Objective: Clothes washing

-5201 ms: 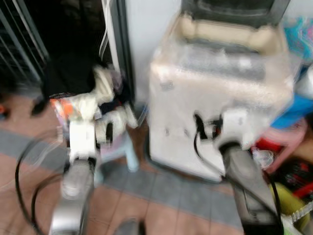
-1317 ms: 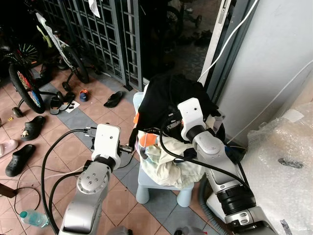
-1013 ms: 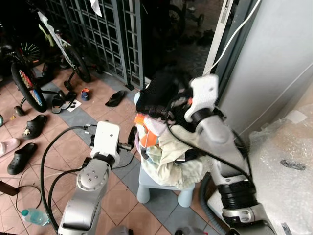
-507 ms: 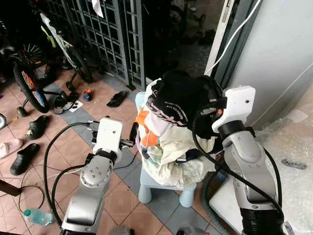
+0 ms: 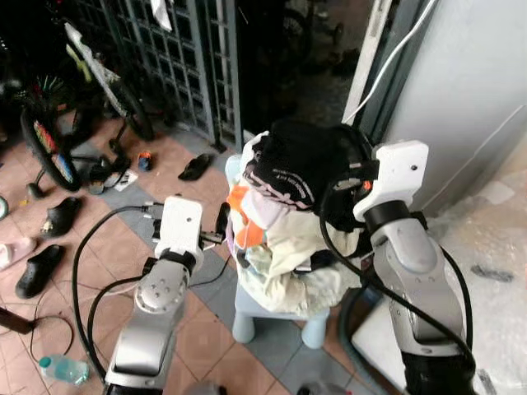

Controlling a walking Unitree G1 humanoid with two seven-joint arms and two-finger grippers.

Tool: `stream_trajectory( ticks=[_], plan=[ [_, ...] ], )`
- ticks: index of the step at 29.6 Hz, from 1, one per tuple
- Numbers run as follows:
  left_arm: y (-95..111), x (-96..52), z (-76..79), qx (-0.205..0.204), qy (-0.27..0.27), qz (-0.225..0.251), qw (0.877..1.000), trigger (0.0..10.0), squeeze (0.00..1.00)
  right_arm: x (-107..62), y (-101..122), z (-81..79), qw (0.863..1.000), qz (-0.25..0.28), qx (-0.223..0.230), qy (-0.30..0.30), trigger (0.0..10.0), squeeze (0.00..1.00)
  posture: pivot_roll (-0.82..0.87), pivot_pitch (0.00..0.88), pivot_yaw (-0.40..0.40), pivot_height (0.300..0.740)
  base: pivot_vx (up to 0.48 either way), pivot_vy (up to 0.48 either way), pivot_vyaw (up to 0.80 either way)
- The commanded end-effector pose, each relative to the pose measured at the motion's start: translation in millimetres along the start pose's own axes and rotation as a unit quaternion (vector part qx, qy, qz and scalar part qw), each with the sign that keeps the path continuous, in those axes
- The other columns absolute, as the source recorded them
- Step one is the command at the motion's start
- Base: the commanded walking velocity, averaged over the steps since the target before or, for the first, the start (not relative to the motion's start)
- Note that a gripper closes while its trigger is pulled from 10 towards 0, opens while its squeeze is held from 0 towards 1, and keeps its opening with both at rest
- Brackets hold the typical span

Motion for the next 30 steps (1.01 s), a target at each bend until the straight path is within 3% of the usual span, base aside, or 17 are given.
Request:
stream_trajectory(
  ticks=[1,5,18,30],
  plan=[
    [1,1.6,1.2,0.002,0.002,0.004,1.0,10.0,0.0,1.9,2,8.0,1.0,0.0,-0.011,-0.02,10.0,0.0,-0.04,0.0,0.037,0.74,0.0,0.0,-0.8],
    [2,2.4,2.6,-0.001,-0.001,0.008,1.0,10.0,0.0,1.1,-3,8.6,1.0,-0.009,-0.015,-0.022,10.0,0.0,-0.04,0.0,0.038,0.74,0.0,0.0,-0.8],
    [0,1.9,3.3,-0.001,-0.002,0.004,1.0,10.0,0.0,-2.6,-11,-0.6,1.0,-0.018,-0.016,-0.004,10.0,0.0,-0.04,0.0,0.037,0.74,-0.043,0.0,-0.12],
    [-1,2.4,4.7,-0.002,-0.006,0.001,1.0,10.0,0.0,0.4,-11,-0.7,1.0,-0.015,-0.017,-0.006,10.0,0.0,-0.04,0.0,0.038,0.74,-0.266,0.0,-0.78]
  ],
)
Point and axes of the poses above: a point about 5 cm out from each wrist's last joint towards the gripper, its own x axis pointing out of the wrist towards the gripper, its own y axis along the axis of the wrist's last joint, z = x × y, the point moved 2 cm from there along x, pointing out of the wrist towards the gripper, and after that the axes turned 7 degrees about -x, right-handed, at the moved point
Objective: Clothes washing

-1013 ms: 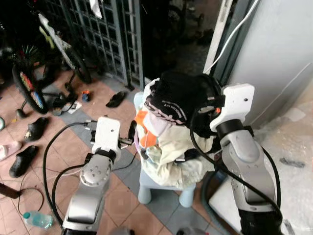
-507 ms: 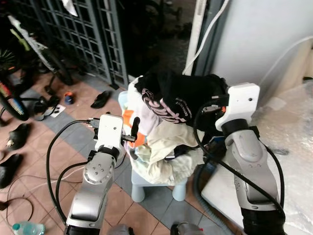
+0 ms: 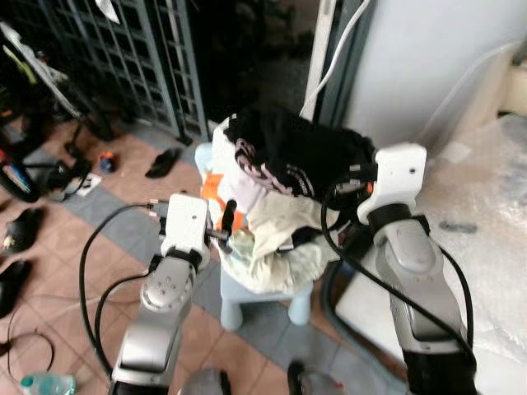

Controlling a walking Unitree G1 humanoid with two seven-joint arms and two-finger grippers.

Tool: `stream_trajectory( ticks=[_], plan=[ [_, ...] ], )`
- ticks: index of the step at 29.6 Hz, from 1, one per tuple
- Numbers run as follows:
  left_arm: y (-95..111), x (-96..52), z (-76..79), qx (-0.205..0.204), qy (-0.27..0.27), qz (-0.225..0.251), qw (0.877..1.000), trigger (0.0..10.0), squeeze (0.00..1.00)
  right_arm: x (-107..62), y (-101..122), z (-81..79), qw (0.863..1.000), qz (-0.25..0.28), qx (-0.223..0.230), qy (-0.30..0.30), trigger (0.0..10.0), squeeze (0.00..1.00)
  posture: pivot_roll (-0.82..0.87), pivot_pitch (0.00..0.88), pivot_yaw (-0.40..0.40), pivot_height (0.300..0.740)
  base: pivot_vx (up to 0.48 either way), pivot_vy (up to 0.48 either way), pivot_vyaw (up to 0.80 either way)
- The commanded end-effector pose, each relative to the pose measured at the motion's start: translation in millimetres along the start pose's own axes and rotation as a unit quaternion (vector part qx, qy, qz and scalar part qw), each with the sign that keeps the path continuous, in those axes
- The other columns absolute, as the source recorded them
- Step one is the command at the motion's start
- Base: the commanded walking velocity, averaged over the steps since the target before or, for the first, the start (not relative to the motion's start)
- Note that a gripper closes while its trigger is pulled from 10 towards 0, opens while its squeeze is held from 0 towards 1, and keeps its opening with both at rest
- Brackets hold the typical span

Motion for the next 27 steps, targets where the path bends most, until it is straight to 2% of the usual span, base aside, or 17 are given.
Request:
stream_trajectory(
  ticks=[1,5,9,12,27],
  plan=[
    [-3.0,0.1,-1.6,0.003,0.003,-0.005,1.0,10.0,0.0,0.8,1.9,1.1,1.0,0.007,-0.001,-0.002,10.0,0.0,-0.04,0.0,0.038,0.74,0.0,0.0,-0.8],
    [-2.9,0.6,-2.1,0.003,0.005,-0.005,1.0,10.0,0.0,1.4,1.9,0.9,1.0,0.008,-0.001,-0.001,10.0,0.0,-0.04,0.0,0.034,0.74,0.0,0.0,-0.55],
    [2.7,0.0,-7.7,-0.022,0.001,0.01,1.0,10.0,0.0,3.2,1.8,1.2,1.0,0.008,-0.003,-0.004,10.0,0.0,-0.04,0.0,0.034,0.74,0.0,0.0,-0.5],
    [3.4,0.6,-10.0,-0.024,0.003,0.012,1.0,10.0,0.0,3.9,1.5,1.1,1.0,0.006,0.0,-0.006,10.0,0.0,-0.04,0.0,0.036,0.74,0.0,0.0,-0.73],
    [0.6,0.5,-7.9,-0.033,-0.001,0.007,0.999,10.0,0.0,3.9,2.0,-0.2,1.0,0.01,-0.002,-0.008,10.0,0.0,-0.04,0.0,0.039,0.74,0.0,-0.363,-0.8]
  ],
)
Point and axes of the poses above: a point about 5 cm out from each wrist's last joint towards the gripper, its own x axis pointing out of the wrist towards the gripper, its own y axis along the axis of the wrist's last joint, z = x × y, the point moved 2 cm from there along x, pointing out of the wrist towards the gripper, and after that the axes turned 7 degrees about -x, right-handed, at the moved point
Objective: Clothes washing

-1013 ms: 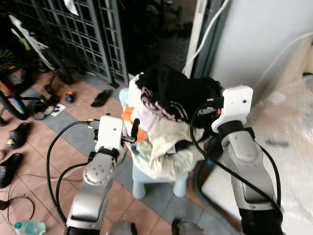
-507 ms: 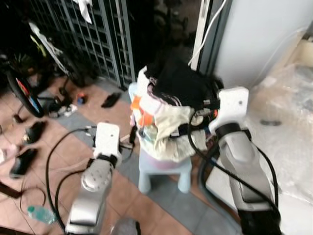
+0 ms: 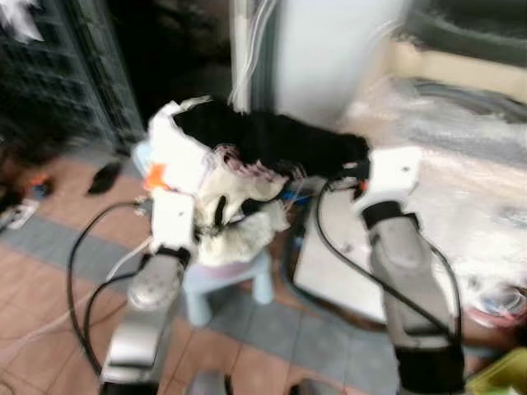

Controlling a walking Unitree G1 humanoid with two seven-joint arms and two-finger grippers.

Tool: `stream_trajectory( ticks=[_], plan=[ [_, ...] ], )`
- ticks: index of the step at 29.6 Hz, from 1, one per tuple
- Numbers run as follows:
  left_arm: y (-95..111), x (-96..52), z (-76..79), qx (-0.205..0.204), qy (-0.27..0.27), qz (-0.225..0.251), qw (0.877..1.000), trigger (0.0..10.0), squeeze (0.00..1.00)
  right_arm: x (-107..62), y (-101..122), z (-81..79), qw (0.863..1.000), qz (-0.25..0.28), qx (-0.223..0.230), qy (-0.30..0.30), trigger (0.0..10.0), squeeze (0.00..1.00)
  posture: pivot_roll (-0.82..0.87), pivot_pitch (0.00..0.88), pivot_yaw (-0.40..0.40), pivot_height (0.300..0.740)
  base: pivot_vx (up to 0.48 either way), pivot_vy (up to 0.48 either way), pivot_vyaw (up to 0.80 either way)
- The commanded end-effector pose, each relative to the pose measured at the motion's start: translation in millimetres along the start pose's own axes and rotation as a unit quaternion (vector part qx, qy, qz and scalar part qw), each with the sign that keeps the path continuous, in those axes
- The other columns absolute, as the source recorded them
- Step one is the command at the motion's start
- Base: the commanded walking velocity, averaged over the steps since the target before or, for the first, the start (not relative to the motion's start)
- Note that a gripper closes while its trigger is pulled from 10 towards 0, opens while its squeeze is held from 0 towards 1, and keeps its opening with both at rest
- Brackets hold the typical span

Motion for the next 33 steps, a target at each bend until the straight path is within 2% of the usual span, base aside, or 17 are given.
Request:
stream_trajectory(
  ticks=[1,9,17,21,24,26,27,33],
  plan=[
    [1,0.5,5.7,-0.003,-0.008,0.001,1.0,10.0,0.0,0.0,4,7.9,1.0,0.009,-0.007,-0.013,10.0,0.0,-0.04,0.0,0.039,0.74,0.0,0.0,-0.8],
    [-1,-0.1,5.3,-0.004,-0.002,-0.003,1.0,10.0,0.0,1.8,7,15.7,0.999,0.017,-0.022,-0.034,10.0,0.0,-0.04,0.0,0.037,0.74,0.0,0.0,-0.8],
    [7,4.3,2.6,0.008,0.011,0.005,1.0,10.0,0.0,-4.5,-3,10.5,1.0,-0.002,-0.021,-0.015,10.0,0.0,-0.05,0.0,0.046,0.74,0.0,0.0,-0.8],
    [9,0.9,1.0,0.008,0.021,0.006,1.0,10.0,0.0,-11.2,-10,7.1,0.999,-0.017,-0.028,0.001,10.0,0.0,-0.05,0.028,0.035,0.74,0.0,0.0,0.0],
    [3,-6.9,-4.2,0.004,0.037,-0.003,0.999,10.0,0.0,-21.4,-24,-1.1,0.998,-0.051,-0.018,0.03,10.0,0.0,-0.06,0.034,0.04,0.74,0.0,0.0,0.0],
    [2,-8.0,-5.5,0.003,0.041,-0.006,0.999,10.0,0.0,-22.9,-25,-1.7,0.998,-0.053,-0.017,0.032,10.0,0.0,-0.06,0.034,0.04,0.74,0.0,0.0,0.0],
    [-1,-11.1,-13.6,-0.003,0.063,-0.014,0.998,10.0,0.0,-26.4,-33,-2.4,0.997,-0.076,0.005,0.028,10.0,0.0,-0.06,0.02,0.048,0.74,0.0,0.0,0.0],
    [-6,-18.2,-26.9,-0.002,0.091,-0.022,0.996,10.0,0.0,-34.9,-45,-7.3,0.993,-0.113,0.039,0.025,10.0,0.0,-0.05,0.0,0.057,0.74,0.0,0.0,0.0]
  ],
)
Point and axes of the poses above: a point about 5 cm out from each wrist's last joint towards the gripper, its own x axis pointing out of the wrist towards the gripper, its own y axis along the axis of the wrist's last joint, z = x × y, the point moved 2 cm from there along x, pointing out of the wrist towards the gripper, and after that the axes turned 7 degrees about -x, right-handed, at the moved point
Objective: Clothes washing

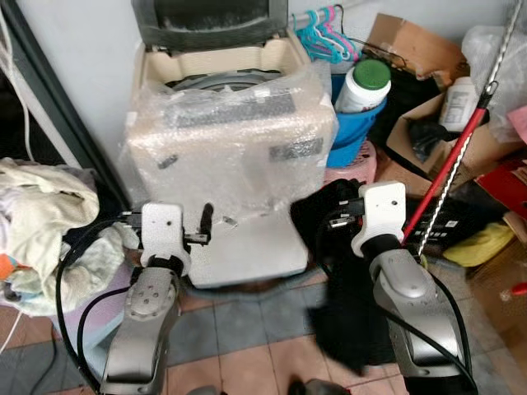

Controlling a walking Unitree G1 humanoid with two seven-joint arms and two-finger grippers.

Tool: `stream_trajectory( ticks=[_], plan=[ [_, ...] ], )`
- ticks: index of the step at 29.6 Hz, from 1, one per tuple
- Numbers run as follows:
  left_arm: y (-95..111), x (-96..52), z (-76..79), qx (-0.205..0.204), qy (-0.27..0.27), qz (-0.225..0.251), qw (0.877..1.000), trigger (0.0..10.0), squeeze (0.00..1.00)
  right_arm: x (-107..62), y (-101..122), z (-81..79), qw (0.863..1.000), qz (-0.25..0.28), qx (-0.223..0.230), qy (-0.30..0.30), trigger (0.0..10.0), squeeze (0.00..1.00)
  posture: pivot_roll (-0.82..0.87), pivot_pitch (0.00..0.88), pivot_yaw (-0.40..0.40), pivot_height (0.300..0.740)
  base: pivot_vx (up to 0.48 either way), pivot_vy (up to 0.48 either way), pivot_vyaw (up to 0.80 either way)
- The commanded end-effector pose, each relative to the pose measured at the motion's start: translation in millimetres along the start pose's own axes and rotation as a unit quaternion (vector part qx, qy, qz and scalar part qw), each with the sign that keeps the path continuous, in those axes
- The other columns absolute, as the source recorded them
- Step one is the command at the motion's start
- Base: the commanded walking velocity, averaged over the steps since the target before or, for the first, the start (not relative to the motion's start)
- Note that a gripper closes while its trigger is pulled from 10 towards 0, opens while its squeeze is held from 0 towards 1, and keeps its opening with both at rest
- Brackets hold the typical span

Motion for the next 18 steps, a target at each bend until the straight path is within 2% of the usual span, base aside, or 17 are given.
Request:
stream_trajectory(
  ticks=[1,5,8,12,18],
  plan=[
    [2,-2.8,-7.0,0.008,0.013,0.003,1.0,10.0,0.0,-0.2,8,-3.4,1.0,0.02,0.013,0.01,10.0,0.0,-0.05,0.0,0.057,0.74,0.0,0.0,0.0],
    [-7,-7.0,-11.3,0.018,0.015,-0.01,1.0,10.0,0.0,-0.8,11,-4.2,0.999,0.041,-0.002,0.012,10.0,0.0,-0.05,0.0,0.074,0.74,0.0,0.0,0.0],
    [-14,-9.2,-15.0,0.023,0.02,-0.018,0.999,10.0,0.0,-3.2,7,-3.6,0.998,0.039,0.037,0.025,10.0,0.0,-0.05,0.0,0.086,0.74,0.0,0.0,0.0],
    [-16,-8.5,-16.3,0.023,0.023,-0.021,0.999,10.0,0.0,-2.3,4,2.4,0.999,0.038,0.034,0.01,10.0,0.0,-0.06,0.0,0.091,0.74,0.0,0.0,0.0],
    [-23,1.6,-15.3,0.033,0.026,-0.019,0.999,10.0,0.0,9.1,8,9.8,0.999,0.047,0.017,-0.006,10.0,0.0,-0.07,0.0,0.092,0.74,0.0,0.0,0.0]
  ],
)
Point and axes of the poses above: a point about 5 cm out from each wrist's last joint towards the gripper, its own x axis pointing out of the wrist towards the gripper, its own y axis along the axis of the wrist's last joint, z = x × y, the point moved 2 cm from there along x, pointing out of the wrist towards the gripper, and after that the axes turned 7 degrees about -x, right-handed, at the moved point
